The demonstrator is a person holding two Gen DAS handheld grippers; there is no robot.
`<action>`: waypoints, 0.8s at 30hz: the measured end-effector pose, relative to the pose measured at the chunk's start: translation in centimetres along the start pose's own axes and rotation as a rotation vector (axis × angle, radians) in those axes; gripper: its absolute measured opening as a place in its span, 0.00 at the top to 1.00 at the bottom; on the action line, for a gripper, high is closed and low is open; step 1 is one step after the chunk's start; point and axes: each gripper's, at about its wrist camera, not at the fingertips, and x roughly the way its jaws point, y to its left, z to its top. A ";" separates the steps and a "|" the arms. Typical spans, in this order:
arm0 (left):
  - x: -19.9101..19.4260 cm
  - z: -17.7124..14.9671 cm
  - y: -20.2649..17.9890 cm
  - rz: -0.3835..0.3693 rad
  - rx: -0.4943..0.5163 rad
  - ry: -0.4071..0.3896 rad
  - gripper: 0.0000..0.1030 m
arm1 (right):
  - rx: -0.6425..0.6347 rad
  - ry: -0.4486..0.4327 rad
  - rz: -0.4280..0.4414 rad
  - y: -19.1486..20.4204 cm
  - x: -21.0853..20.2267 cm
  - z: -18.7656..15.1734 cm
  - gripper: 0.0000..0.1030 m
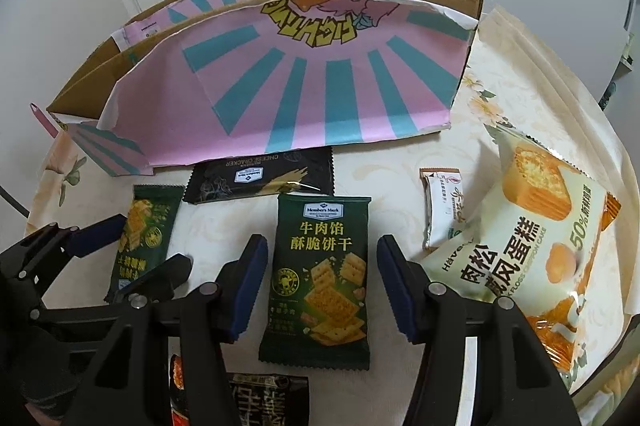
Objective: Organize snacks
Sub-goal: 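Grasp a green cracker packet with the left gripper while the right grasps another green packet, then carry the green packet into the pink box and open the left gripper while the right carries its packet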
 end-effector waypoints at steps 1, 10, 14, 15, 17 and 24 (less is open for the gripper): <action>0.0 0.0 -0.2 -0.002 0.005 0.000 0.49 | -0.001 0.000 0.000 0.0 0.0 0.0 0.49; -0.2 0.5 -1.0 -0.007 -0.003 0.009 0.60 | -0.042 -0.007 -0.017 0.7 0.2 -0.3 0.63; -0.5 0.7 -0.5 -0.010 -0.028 0.017 0.60 | -0.009 -0.011 0.013 0.0 -0.1 -0.2 0.63; -0.6 0.8 -0.4 -0.014 -0.036 0.018 0.60 | 0.001 -0.016 0.020 -0.2 -0.3 -0.1 0.63; -1.1 0.8 -0.1 -0.016 -0.044 0.015 0.60 | 0.003 -0.027 0.025 -0.5 -0.6 0.1 0.63; -4.4 1.2 0.3 -0.006 -0.055 -0.031 0.60 | -0.002 -0.049 0.052 -1.2 -2.7 0.7 0.63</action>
